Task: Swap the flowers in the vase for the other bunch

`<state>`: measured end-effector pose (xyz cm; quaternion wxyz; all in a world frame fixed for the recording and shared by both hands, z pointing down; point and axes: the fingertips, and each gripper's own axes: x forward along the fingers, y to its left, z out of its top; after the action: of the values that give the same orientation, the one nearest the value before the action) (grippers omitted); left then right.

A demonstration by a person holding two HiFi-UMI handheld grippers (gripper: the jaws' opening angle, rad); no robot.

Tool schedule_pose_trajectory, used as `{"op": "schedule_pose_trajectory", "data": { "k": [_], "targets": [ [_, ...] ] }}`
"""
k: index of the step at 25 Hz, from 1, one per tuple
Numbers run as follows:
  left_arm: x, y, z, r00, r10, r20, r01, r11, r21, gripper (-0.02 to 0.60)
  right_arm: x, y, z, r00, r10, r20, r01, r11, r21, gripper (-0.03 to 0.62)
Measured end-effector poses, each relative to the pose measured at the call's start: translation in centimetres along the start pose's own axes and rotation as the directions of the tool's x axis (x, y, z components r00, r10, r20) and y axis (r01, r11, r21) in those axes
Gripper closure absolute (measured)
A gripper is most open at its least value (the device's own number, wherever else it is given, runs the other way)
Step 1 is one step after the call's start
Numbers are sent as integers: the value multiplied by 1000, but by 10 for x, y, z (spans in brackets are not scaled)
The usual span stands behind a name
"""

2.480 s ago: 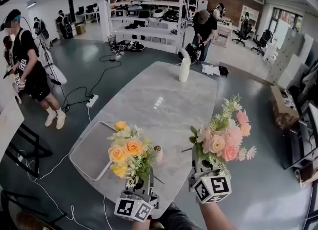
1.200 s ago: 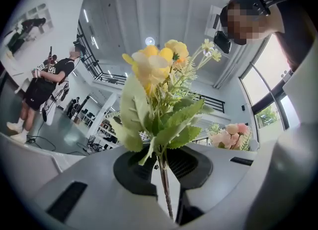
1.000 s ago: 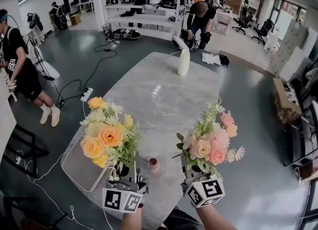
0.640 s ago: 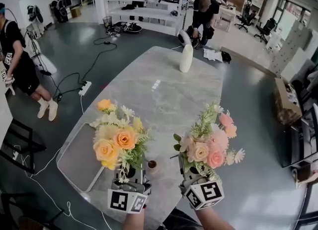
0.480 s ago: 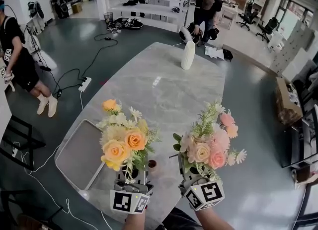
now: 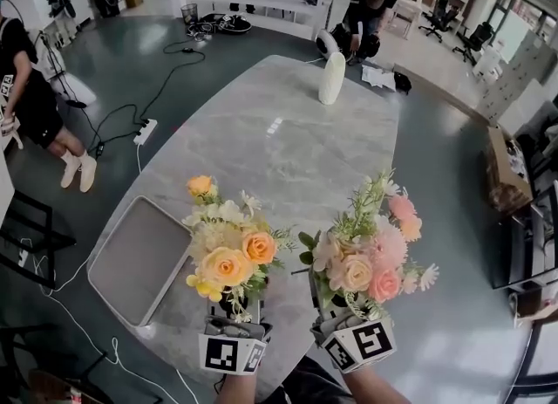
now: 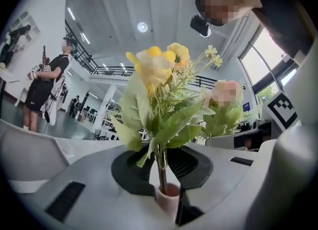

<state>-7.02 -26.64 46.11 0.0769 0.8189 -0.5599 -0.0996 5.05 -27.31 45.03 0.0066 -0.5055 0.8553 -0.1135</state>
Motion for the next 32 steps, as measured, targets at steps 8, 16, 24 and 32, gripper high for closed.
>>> {"op": "schedule_pose_trajectory", "data": {
  "k": [8, 16, 24, 32],
  "targets": [
    [-2, 0, -12, 999, 1, -37, 1, 999, 49, 520, -3, -2, -5, 1000, 3, -3, -3, 1000, 22, 523],
    [-4, -4, -21, 998, -19, -67, 24, 997, 80, 493, -3, -3, -11, 1000, 5, -7, -5, 1000, 31, 523],
    [-3, -14, -28, 993, -40, -115, 52, 993, 110, 436, -3, -2, -10, 1000, 15, -13, -14, 999, 36, 523],
    [-10, -16, -37, 986, -43, -160, 66, 988, 142, 402, -5, 4, -15, 1000, 16, -21, -15, 999, 43, 523]
  ]
}}
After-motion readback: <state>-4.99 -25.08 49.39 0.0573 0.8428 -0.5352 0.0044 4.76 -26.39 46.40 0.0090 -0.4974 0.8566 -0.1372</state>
